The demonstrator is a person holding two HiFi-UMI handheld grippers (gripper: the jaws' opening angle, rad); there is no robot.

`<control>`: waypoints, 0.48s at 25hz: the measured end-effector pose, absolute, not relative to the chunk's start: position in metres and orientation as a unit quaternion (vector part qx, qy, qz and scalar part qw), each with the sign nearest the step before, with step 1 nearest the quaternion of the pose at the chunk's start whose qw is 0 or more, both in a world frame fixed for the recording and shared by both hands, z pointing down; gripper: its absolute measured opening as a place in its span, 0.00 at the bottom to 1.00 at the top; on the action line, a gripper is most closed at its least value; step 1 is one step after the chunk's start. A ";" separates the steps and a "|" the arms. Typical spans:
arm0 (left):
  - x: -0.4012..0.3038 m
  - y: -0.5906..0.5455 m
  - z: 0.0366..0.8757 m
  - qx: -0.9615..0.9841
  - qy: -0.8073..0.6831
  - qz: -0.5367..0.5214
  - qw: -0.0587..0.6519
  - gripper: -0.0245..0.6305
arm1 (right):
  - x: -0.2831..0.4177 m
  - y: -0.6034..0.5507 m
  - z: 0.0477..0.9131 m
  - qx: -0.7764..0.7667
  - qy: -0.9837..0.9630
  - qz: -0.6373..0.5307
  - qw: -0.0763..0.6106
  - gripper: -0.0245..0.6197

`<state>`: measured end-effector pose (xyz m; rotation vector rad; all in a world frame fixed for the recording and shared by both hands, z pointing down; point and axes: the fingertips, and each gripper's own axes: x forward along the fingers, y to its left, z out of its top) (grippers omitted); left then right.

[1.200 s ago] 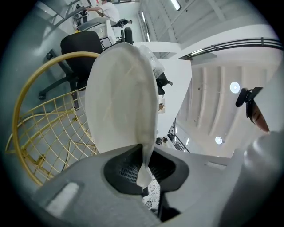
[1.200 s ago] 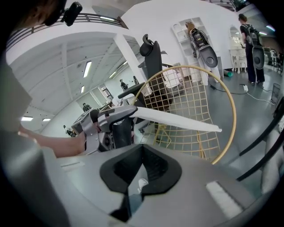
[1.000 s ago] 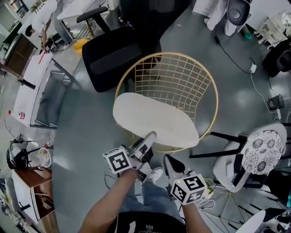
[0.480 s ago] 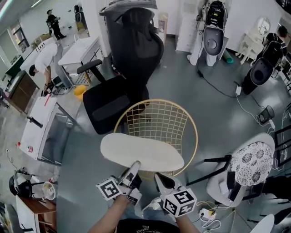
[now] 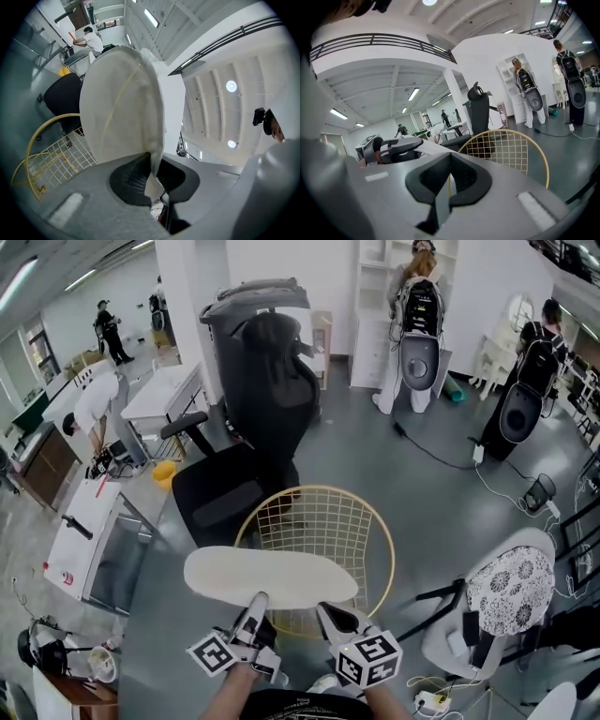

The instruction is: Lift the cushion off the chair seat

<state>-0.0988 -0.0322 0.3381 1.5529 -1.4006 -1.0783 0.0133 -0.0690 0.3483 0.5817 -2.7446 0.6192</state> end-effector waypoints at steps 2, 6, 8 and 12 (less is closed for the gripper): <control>-0.095 -0.033 0.332 0.612 -0.554 -0.423 0.374 0.08 | 0.014 -0.068 0.341 0.197 -0.952 0.194 0.131 0.04; -0.088 -0.032 0.327 0.606 -0.554 -0.434 0.371 0.08 | 0.017 -0.063 0.333 0.191 -0.959 0.164 0.131 0.04; -0.089 -0.033 0.319 0.601 -0.550 -0.445 0.372 0.08 | 0.014 -0.063 0.326 0.187 -0.961 0.158 0.132 0.04; -0.087 -0.028 0.308 0.595 -0.551 -0.454 0.369 0.08 | 0.018 -0.058 0.315 0.184 -0.963 0.147 0.130 0.04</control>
